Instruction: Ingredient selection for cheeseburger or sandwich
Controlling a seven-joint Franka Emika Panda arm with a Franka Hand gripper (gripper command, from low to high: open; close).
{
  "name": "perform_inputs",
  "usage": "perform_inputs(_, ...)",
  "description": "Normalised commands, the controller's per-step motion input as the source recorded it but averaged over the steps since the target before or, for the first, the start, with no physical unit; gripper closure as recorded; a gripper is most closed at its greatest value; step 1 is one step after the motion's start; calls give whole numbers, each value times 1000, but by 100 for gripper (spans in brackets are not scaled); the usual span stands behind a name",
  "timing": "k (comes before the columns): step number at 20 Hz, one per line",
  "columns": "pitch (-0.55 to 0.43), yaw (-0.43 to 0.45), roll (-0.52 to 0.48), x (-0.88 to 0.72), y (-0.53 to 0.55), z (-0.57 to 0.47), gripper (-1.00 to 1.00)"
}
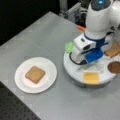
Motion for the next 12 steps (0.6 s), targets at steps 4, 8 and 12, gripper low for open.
perform_inputs(4, 103, -93, -30, -96, 223, -229, -100)
perform_inputs(8, 139, -93, -47, -133, 206, -87, -100)
perform_inputs(12, 128, -65, -82, -169, 167, 148, -100)
